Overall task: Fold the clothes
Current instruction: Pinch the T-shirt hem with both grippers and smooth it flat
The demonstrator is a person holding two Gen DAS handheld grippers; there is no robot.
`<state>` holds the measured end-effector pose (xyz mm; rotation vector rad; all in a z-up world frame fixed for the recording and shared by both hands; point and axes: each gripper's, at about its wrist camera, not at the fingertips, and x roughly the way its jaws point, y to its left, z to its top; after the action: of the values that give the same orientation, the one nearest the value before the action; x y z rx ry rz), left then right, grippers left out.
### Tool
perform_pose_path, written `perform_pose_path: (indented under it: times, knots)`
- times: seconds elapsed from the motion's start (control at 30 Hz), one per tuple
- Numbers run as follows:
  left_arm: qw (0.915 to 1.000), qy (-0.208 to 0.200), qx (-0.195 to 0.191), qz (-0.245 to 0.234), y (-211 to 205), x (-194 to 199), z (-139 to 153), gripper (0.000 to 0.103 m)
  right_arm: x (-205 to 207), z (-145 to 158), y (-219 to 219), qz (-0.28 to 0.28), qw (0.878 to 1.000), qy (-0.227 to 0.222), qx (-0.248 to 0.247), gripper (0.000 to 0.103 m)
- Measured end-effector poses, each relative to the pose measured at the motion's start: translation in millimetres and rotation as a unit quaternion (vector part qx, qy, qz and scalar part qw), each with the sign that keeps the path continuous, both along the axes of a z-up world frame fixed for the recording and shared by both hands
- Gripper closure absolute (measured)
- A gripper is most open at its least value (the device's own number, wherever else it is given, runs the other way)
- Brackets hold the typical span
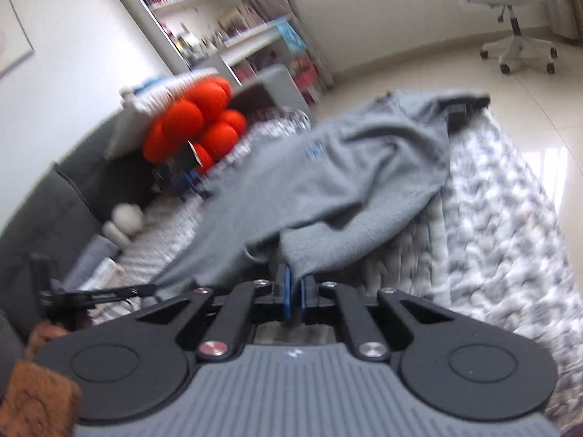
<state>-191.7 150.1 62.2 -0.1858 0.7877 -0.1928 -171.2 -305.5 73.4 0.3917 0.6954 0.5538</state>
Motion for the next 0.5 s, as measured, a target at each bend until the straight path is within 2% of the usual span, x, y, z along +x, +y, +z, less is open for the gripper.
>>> perform_pose_path:
  times: [0.13, 0.27, 0.37, 0.43, 0.5]
  knots:
    - [0.9999, 0.000, 0.015, -0.006, 2, -2, 2, 0.101, -9, 22, -14, -0.004, 1.000, -0.007, -0.006, 0.096]
    - [0.9994, 0.026, 0.022, 0.001, 4, 2, -17, 0.101, -9, -11, -20, -0.026, 0.998, 0.038, -0.045, 0.096]
    - [0.9994, 0.030, 0.018, 0.000, 7, 3, -18, 0.101, -8, -39, -27, -0.053, 0.993, 0.073, -0.077, 0.096]
    - [0.9995, 0.026, 0.016, 0.001, 8, 1, -9, 0.101, -9, -45, -36, -0.060, 0.993, 0.083, -0.058, 0.096]
    - [0.9998, 0.019, -0.006, -0.003, 11, 0, 6, 0.101, -14, -37, -45, -0.060, 0.995, 0.071, -0.025, 0.096]
